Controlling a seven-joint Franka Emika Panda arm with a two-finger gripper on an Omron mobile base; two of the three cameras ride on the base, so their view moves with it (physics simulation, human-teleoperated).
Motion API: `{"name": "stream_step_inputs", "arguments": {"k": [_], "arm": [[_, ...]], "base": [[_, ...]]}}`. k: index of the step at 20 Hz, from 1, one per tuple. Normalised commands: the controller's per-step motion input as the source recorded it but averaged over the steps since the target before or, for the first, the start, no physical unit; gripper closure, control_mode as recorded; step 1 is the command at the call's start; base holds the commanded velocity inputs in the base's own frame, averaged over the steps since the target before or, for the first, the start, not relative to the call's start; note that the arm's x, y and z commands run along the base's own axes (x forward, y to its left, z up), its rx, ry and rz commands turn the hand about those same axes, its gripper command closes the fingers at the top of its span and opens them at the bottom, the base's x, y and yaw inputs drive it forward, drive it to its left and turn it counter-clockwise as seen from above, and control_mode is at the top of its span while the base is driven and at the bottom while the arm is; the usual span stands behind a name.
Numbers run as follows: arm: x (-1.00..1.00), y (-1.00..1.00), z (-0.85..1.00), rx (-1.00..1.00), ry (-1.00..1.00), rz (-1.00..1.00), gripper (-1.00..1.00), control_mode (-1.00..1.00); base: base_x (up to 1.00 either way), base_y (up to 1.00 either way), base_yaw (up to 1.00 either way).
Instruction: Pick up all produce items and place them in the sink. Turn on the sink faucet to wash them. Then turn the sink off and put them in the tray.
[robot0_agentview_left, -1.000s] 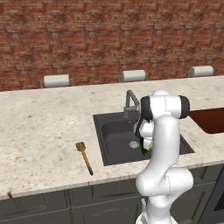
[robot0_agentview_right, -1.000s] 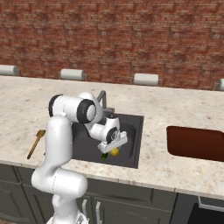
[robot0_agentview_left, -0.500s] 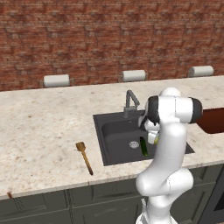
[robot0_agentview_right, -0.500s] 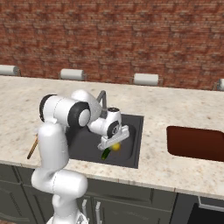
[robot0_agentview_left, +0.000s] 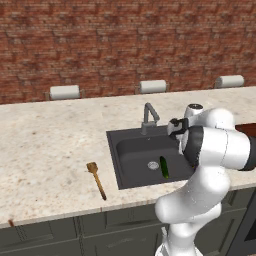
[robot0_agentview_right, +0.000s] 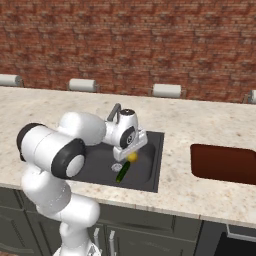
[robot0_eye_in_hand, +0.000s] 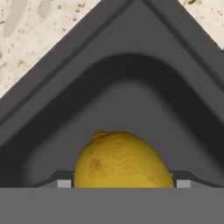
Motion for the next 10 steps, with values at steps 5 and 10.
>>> {"name": "stream_step_inputs", "arguments": {"k": [5, 10], "arm": [[-0.37, -0.33, 0.95, 0.00, -0.08, 0.10, 1.00, -1.00], [-0.13, -0.57, 0.82, 0.00, -0.05, 0.03, 1.00, -1.00]], "base": [[0.00, 0.00, 0.00], [0.00, 0.00, 0.00]]}}
